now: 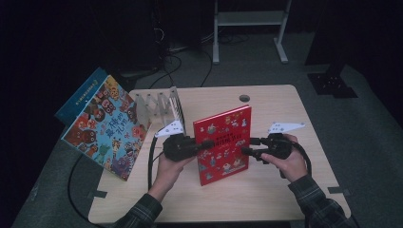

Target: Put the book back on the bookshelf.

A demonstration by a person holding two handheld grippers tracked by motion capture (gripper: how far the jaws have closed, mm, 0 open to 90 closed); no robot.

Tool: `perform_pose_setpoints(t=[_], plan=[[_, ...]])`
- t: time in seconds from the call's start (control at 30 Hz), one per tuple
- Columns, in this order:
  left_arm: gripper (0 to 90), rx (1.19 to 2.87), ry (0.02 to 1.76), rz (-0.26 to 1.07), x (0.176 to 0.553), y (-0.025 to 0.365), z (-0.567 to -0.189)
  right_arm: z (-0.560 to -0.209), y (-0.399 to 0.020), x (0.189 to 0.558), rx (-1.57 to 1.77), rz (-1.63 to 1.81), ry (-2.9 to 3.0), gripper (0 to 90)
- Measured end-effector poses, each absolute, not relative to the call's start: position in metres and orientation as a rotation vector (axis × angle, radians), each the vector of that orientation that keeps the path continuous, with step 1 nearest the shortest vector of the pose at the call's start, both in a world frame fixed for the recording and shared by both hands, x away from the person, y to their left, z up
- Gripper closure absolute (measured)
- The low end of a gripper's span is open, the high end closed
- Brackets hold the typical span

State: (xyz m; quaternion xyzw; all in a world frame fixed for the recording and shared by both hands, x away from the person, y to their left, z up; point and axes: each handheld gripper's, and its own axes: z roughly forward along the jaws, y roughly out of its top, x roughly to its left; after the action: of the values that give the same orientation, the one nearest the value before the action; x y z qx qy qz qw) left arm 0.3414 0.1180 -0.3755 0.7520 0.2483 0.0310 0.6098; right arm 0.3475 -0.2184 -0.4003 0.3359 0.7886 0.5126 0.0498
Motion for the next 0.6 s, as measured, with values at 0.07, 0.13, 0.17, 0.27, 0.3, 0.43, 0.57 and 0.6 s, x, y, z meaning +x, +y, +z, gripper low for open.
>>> perform_pose_setpoints(t=[0.07,0.13,0.17,0.27,0.3,0.43,0.57,0.6], plan=[[79.1,1.74,0.569,0.089,0.34,0.119,-0.373,-0.401,-0.219,0.348,1.034,1.534,2.4,36.6],[79.1,1.747,0.562,0.099,0.339,0.119,-0.372,-0.403,-0.22,0.349,1.043,1.521,2.395,34.8],[79.1,1.745,0.563,0.104,0.338,0.119,-0.371,-0.404,-0.22,0.349,1.045,1.515,2.389,34.5],[79.1,1.743,0.562,0.109,0.338,0.119,-0.371,-0.405,-0.222,0.349,1.059,1.49,2.37,33.3],[79.1,1.744,0.562,0.109,0.338,0.12,-0.371,-0.405,-0.223,0.349,1.062,1.481,2.366,33.3],[79.1,1.745,0.564,0.106,0.338,0.122,-0.369,-0.408,-0.226,0.349,1.074,1.454,2.363,33.0],[79.2,1.751,0.566,0.114,0.336,0.124,-0.366,-0.41,-0.229,0.349,1.077,1.421,2.356,32.9],[79.2,1.755,0.568,0.117,0.336,0.125,-0.365,-0.41,-0.23,0.349,1.085,1.411,2.351,32.7]])
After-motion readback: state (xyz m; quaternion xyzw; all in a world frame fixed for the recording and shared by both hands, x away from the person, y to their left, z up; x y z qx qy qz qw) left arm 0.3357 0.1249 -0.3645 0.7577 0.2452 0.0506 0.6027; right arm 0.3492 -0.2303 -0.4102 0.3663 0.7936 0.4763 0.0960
